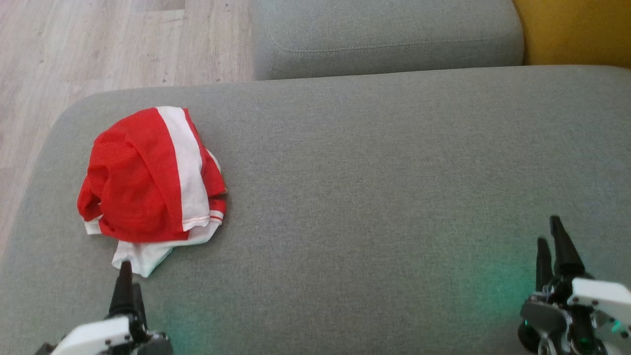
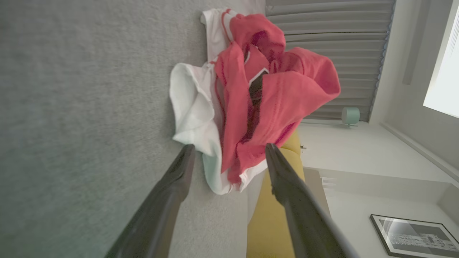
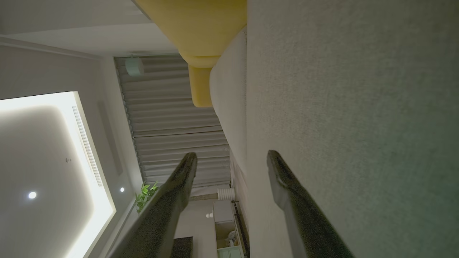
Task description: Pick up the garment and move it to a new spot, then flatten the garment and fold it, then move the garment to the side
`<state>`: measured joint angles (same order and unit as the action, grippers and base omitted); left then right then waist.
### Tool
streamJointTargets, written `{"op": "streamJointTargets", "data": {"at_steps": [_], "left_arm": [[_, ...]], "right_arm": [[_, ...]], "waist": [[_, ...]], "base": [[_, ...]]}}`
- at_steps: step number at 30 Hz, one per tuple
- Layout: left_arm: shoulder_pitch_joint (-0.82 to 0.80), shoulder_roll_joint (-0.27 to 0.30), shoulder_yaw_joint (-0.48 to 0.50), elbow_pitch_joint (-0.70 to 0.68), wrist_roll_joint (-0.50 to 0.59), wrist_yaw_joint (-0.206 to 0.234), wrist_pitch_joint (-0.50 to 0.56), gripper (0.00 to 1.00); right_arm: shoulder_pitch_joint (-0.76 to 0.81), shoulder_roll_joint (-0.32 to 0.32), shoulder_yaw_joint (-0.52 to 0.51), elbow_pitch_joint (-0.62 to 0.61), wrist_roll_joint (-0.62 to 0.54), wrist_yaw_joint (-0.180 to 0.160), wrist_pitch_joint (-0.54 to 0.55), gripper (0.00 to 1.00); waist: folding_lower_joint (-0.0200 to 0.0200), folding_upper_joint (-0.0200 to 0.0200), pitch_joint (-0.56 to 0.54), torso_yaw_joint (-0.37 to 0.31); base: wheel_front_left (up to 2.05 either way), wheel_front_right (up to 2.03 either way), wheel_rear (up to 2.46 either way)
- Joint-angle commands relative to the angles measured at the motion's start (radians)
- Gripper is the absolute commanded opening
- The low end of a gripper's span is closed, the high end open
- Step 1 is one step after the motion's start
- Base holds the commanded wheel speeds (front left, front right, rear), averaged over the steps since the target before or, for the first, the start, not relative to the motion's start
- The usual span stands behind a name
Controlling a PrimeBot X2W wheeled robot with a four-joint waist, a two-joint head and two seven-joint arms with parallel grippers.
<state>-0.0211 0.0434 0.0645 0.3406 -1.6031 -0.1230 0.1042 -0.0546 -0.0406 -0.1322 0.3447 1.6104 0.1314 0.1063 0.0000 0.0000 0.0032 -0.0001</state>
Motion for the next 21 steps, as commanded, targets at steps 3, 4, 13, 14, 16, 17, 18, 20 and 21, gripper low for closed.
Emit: {"op": "streamJointTargets", "data": {"at_steps": [3,4,13,14,16,17,18,20,21], "left_arm": [[-0.018,0.002,-0.007,-0.035,0.002,0.0,-0.011,1.0],[-0.015,0.002,-0.011,-0.041,0.004,0.0,-0.017,1.0],[-0.002,0.002,-0.01,-0.061,0.028,-0.001,-0.043,1.0],[-0.001,0.002,-0.009,-0.064,0.03,-0.001,-0.046,1.0],[0.001,0.002,-0.007,-0.067,0.039,-0.001,-0.052,1.0],[0.002,0.002,-0.004,-0.068,0.045,-0.001,-0.055,1.0],[0.003,0.002,0.0,-0.07,0.053,-0.001,-0.058,1.0],[0.003,0.002,0.005,-0.072,0.07,-0.001,-0.064,1.0],[0.003,0.003,0.007,-0.075,0.078,-0.001,-0.067,1.0]], "right_arm": [[-0.022,-0.003,0.013,-0.035,-0.006,0.0,-0.011,1.0],[-0.02,-0.003,0.018,-0.039,-0.011,0.0,-0.017,1.0],[-0.012,-0.003,0.034,-0.054,-0.076,0.0,-0.044,1.0],[-0.011,-0.003,0.034,-0.057,-0.088,0.0,-0.047,1.0],[-0.01,-0.004,0.034,-0.061,-0.115,0.0,-0.053,1.0],[-0.01,-0.004,0.034,-0.064,-0.13,0.0,-0.056,1.0],[-0.009,-0.004,0.034,-0.067,-0.145,0.0,-0.059,1.0],[-0.01,-0.004,0.037,-0.073,-0.179,0.0,-0.065,1.0],[-0.01,-0.004,0.039,-0.077,-0.198,0.0,-0.068,1.0]], "waist": [[0.0,0.0,-0.003,-0.001],[0.0,0.0,-0.004,-0.001],[0.0,0.0,-0.01,0.001],[0.0,0.0,-0.01,0.001],[0.0,0.0,-0.011,0.002],[0.0,0.0,-0.012,0.002],[0.0,0.0,-0.012,0.001],[0.0,0.0,-0.012,0.001],[0.0,0.0,-0.012,0.0]], "base": [[0.0,0.0,0.0],[0.0,0.0,0.0],[0.0,0.0,0.0],[0.0,0.0,0.0],[0.0,0.0,0.0],[0.0,0.0,0.0],[0.0,0.0,0.0],[0.0,0.0,0.0],[0.0,0.0,0.0]]}}
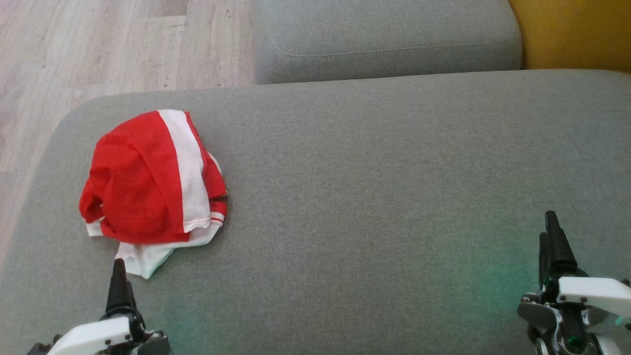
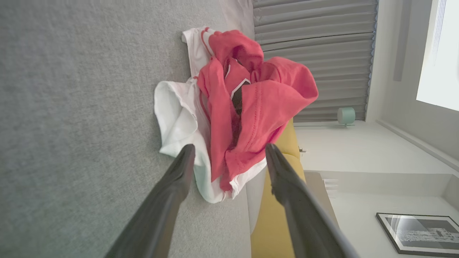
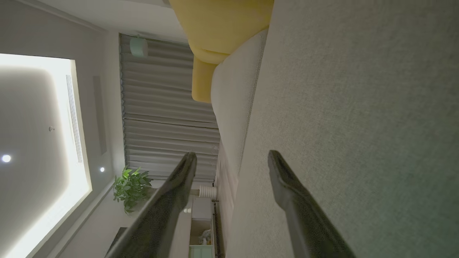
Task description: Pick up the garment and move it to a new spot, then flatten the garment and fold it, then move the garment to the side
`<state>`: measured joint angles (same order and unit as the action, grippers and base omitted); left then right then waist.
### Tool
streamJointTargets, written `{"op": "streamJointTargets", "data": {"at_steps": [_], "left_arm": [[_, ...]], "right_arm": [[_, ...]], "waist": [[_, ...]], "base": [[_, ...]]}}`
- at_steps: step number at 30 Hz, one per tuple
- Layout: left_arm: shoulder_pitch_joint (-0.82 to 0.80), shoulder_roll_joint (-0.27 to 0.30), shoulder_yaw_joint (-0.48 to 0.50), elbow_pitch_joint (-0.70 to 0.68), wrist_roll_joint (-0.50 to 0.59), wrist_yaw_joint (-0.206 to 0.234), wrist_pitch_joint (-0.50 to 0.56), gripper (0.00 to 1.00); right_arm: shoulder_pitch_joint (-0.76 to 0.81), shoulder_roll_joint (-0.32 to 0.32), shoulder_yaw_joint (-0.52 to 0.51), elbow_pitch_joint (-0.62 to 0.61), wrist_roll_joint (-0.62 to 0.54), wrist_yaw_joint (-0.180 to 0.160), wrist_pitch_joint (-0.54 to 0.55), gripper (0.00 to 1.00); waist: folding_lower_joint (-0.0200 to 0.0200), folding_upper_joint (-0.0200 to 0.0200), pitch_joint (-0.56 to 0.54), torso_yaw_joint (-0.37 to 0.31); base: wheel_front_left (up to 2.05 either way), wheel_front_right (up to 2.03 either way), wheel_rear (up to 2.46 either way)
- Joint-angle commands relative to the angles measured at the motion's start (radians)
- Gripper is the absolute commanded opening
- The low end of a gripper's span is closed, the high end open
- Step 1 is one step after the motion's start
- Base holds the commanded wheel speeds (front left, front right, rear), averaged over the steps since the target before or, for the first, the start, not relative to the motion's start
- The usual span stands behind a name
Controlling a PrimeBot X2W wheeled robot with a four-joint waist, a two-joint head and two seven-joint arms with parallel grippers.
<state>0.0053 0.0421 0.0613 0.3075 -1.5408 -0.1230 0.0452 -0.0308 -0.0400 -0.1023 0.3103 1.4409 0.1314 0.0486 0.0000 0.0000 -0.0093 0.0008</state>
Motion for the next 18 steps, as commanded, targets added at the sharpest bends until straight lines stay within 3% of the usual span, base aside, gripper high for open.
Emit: {"op": "streamJointTargets", "data": {"at_steps": [1,9,18], "left_arm": [[-0.024,0.004,0.012,-0.045,0.026,-0.001,-0.011,1.0],[-0.033,0.004,0.025,-0.075,0.097,0.001,-0.031,1.0],[-0.04,0.005,0.005,-0.147,0.261,0.04,-0.058,1.0]], "right_arm": [[-0.035,-0.004,0.012,-0.048,-0.049,0.0,-0.013,1.0],[-0.035,-0.005,0.024,-0.086,-0.196,0.0,-0.033,1.0],[-0.035,-0.005,0.038,-0.134,-0.375,0.0,-0.06,1.0]], "waist": [[0.0,0.0,0.0,-0.001],[0.0,0.0,0.001,-0.002],[0.0,0.0,0.001,-0.003]], "base": [[0.0,0.0,0.0],[0.0,0.0,0.0],[0.0,0.0,0.0]]}}
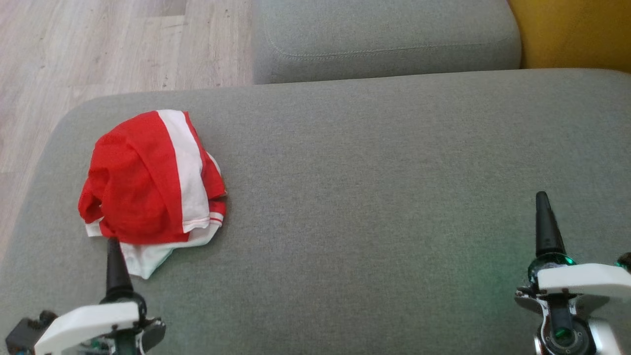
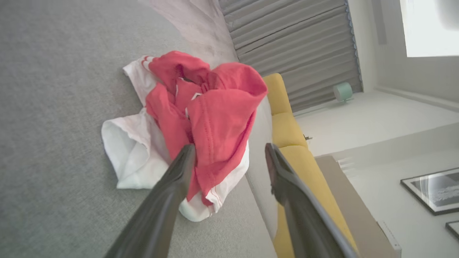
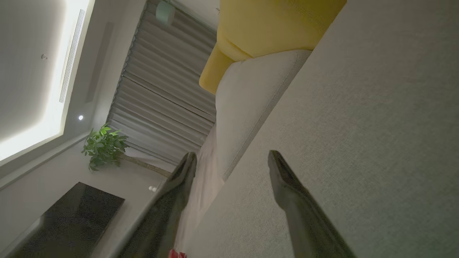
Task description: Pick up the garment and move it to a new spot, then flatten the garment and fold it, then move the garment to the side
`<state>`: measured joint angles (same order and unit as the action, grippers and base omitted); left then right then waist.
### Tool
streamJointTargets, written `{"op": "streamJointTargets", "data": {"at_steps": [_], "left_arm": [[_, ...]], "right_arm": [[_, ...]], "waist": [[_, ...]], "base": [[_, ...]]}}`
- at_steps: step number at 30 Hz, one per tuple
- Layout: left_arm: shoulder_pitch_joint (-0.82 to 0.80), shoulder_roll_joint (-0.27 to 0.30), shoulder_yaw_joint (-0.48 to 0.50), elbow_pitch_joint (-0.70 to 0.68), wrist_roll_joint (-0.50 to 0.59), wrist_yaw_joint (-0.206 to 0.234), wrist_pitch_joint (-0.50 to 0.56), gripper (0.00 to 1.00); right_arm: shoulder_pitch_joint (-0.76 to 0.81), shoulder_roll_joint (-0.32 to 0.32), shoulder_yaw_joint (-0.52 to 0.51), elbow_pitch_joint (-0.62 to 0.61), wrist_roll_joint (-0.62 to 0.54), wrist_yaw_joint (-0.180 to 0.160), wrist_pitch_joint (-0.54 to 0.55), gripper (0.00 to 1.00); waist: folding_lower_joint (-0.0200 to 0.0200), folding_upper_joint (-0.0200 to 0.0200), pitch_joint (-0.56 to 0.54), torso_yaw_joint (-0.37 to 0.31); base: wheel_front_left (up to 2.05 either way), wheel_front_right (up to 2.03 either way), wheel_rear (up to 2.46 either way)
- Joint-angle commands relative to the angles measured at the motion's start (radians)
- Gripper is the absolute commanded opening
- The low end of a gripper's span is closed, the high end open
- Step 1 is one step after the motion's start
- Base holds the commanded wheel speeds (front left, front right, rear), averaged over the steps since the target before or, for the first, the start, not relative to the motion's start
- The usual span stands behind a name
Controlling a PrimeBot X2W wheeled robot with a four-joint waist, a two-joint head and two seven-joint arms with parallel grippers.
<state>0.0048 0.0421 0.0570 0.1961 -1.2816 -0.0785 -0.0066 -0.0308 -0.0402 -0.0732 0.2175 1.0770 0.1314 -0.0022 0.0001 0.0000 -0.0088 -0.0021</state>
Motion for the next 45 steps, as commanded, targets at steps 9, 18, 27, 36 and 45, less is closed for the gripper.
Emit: {"op": "streamJointTargets", "data": {"at_steps": [9,18,27,36,45], "left_arm": [[-0.046,0.005,-0.082,-0.101,0.234,0.039,-0.032,1.0],[-0.056,0.015,-0.169,-0.113,0.447,0.066,-0.059,1.0],[-0.079,0.06,-0.276,-0.105,0.594,0.128,-0.085,1.0],[-0.106,0.104,-0.373,-0.081,0.709,0.182,-0.109,1.0],[-0.148,0.146,-0.486,-0.04,0.835,0.25,-0.135,1.0]], "right_arm": [[-0.034,-0.006,0.039,-0.082,-0.182,0.0,-0.036,1.0],[-0.028,-0.006,0.071,-0.105,-0.338,0.0,-0.062,1.0],[-0.025,-0.007,0.096,-0.122,-0.484,0.0,-0.089,1.0],[-0.022,-0.007,0.115,-0.133,-0.618,0.0,-0.112,1.0],[-0.02,-0.008,0.13,-0.147,-0.771,-0.001,-0.139,1.0]], "waist": [[0.0,0.0,0.0,-0.003],[0.0,0.0,-0.003,-0.008],[0.0,0.0,-0.004,-0.012],[0.0,0.0,-0.008,-0.017],[0.0,0.0,-0.011,-0.026]], "base": [[0.0,0.0,0.0],[0.0,0.0,0.0],[0.0,0.0,0.0],[0.0,0.0,0.0],[0.0,0.0,0.0]]}}
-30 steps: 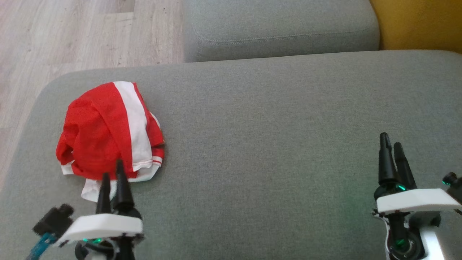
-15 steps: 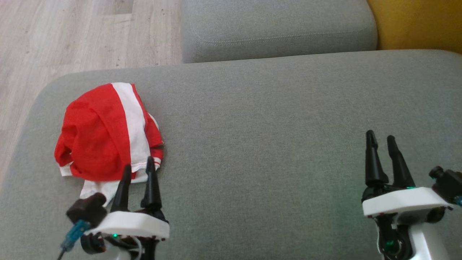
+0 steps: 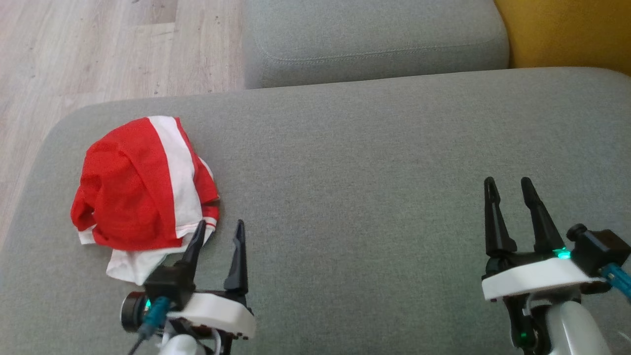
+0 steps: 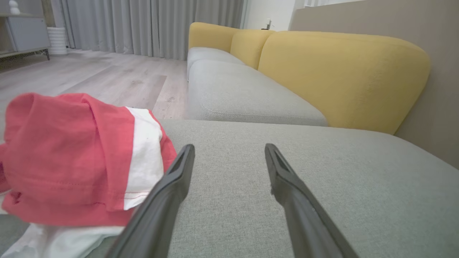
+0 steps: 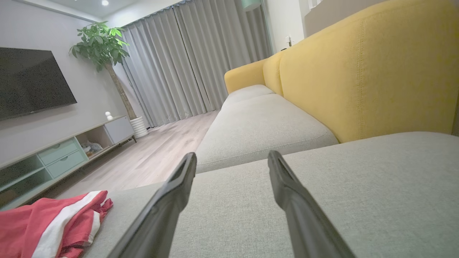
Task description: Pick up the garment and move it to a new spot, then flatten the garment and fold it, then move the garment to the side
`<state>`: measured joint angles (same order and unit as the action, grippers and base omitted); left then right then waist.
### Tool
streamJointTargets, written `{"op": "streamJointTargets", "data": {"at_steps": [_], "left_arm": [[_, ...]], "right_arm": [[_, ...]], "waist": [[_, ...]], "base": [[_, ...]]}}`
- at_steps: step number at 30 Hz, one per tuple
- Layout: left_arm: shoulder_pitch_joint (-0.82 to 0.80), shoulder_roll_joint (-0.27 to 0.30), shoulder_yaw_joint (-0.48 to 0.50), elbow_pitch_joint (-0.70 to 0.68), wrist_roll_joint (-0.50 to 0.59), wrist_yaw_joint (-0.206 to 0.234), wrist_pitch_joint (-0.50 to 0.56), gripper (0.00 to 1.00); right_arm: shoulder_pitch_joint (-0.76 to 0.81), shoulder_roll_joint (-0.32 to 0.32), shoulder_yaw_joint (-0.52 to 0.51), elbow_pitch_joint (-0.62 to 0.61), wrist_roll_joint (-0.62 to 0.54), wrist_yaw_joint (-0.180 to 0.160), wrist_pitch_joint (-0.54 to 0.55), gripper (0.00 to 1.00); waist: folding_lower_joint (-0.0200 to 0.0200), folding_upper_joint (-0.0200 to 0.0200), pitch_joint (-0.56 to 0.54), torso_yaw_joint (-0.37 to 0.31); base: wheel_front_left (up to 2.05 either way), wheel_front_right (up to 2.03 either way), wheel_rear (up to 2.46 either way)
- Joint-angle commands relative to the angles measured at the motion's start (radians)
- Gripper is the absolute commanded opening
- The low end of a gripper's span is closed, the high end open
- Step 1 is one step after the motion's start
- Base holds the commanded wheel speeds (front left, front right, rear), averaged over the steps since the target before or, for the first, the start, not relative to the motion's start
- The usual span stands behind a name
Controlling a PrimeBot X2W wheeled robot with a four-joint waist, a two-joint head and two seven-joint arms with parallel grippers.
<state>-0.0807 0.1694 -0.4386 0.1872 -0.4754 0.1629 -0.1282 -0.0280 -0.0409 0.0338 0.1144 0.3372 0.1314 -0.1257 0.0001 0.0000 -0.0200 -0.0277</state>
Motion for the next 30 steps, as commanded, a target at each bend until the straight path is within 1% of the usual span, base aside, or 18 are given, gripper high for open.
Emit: {"op": "streamJointTargets", "data": {"at_steps": [1,8,10,16,19,23,26,30], "left_arm": [[-0.067,0.022,-0.003,-0.028,0.041,0.016,-0.016,1.0],[-0.103,0.053,-0.092,-0.008,0.14,0.067,-0.037,1.0],[-0.116,0.065,-0.128,-0.001,0.176,0.086,-0.046,1.0],[-0.14,0.085,-0.197,0.008,0.24,0.121,-0.063,1.0],[-0.142,0.088,-0.214,0.005,0.249,0.14,-0.072,1.0],[-0.125,0.081,-0.196,-0.026,0.215,0.154,-0.084,1.0],[-0.096,0.064,-0.155,-0.054,0.17,0.143,-0.093,1.0],[-0.06,0.042,-0.095,-0.078,0.16,0.121,-0.104,1.0]], "right_arm": [[-0.022,-0.007,0.024,-0.045,-0.049,-0.001,-0.018,1.0],[-0.018,-0.007,0.039,-0.05,-0.16,-0.001,-0.039,1.0],[-0.016,-0.008,0.048,-0.058,-0.214,-0.001,-0.048,1.0],[-0.012,-0.008,0.063,-0.074,-0.309,-0.001,-0.065,1.0],[-0.009,-0.008,0.067,-0.08,-0.335,-0.001,-0.074,1.0],[-0.001,-0.008,0.06,-0.085,-0.333,-0.001,-0.086,1.0],[0.007,-0.008,0.053,-0.084,-0.331,-0.001,-0.095,1.0],[0.022,-0.009,0.048,-0.067,-0.286,-0.001,-0.107,1.0]], "waist": [[0.0,0.0,0.0,-0.001],[0.0,0.0,-0.002,-0.001],[0.0,0.0,-0.003,0.0],[-0.0001,0.0,-0.005,0.003],[-0.0001,0.0,-0.006,0.004],[-0.0001,0.0,-0.006,0.005],[-0.0001,0.0,-0.005,0.007],[-0.0001,0.0,-0.007,0.008]], "base": [[0.0,0.0,0.0],[0.0,0.0,0.0],[0.0,0.0,0.0],[0.0,0.0,0.0],[0.0,0.0,0.0],[0.0,0.0,0.0],[0.0,0.0,0.0],[0.0,0.0,0.0]]}}
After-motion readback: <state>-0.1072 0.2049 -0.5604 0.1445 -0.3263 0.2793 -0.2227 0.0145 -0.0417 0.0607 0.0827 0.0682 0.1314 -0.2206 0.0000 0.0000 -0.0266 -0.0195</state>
